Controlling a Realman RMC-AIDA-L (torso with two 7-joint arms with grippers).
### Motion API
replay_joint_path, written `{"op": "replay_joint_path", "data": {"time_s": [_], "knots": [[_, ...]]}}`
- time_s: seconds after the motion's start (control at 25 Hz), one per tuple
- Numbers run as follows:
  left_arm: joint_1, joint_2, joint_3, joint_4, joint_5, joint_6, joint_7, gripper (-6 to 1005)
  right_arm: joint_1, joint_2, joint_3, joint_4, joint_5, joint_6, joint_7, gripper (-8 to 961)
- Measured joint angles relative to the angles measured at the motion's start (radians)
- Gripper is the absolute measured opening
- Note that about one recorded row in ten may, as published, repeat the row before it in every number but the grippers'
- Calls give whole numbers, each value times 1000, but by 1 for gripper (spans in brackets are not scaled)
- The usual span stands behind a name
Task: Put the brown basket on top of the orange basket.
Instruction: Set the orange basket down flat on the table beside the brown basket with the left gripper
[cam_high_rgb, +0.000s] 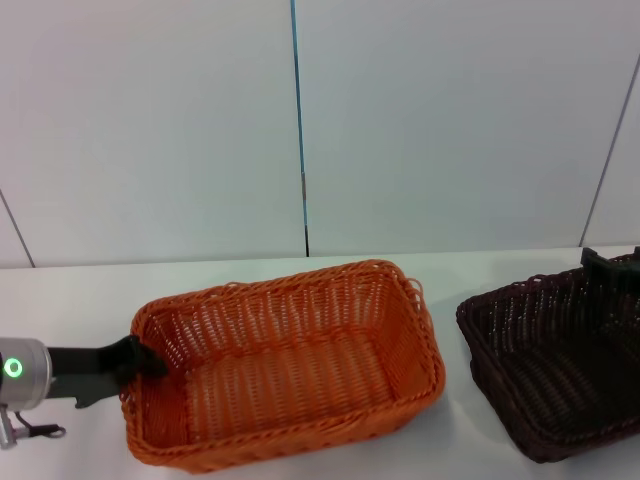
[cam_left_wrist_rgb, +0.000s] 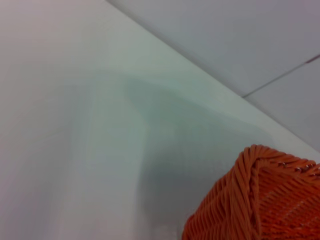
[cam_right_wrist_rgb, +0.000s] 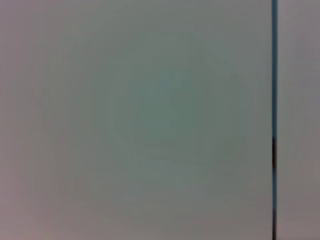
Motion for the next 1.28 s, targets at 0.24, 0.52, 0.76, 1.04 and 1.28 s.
{"op": "replay_joint_path", "data": {"time_s": [0.24,0.52,0.76,1.04,1.28], "knots": [[8,-8,0,-49,0,-77,13,158,-1,0,0,-3,-2,2,0,752],[11,-9,5,-58,5,-76,23,158,-2,0,6,-4,-2,4,0,751],[17,-13,9,-56,2,-75,28,158,-2,0,7,-4,-2,5,0,750],[20,-12,6,-61,1,-45,28,159,-7,0,8,-5,-2,7,0,749],[17,-8,4,-61,0,-14,41,159,-7,0,8,-7,-2,18,0,748]]}}
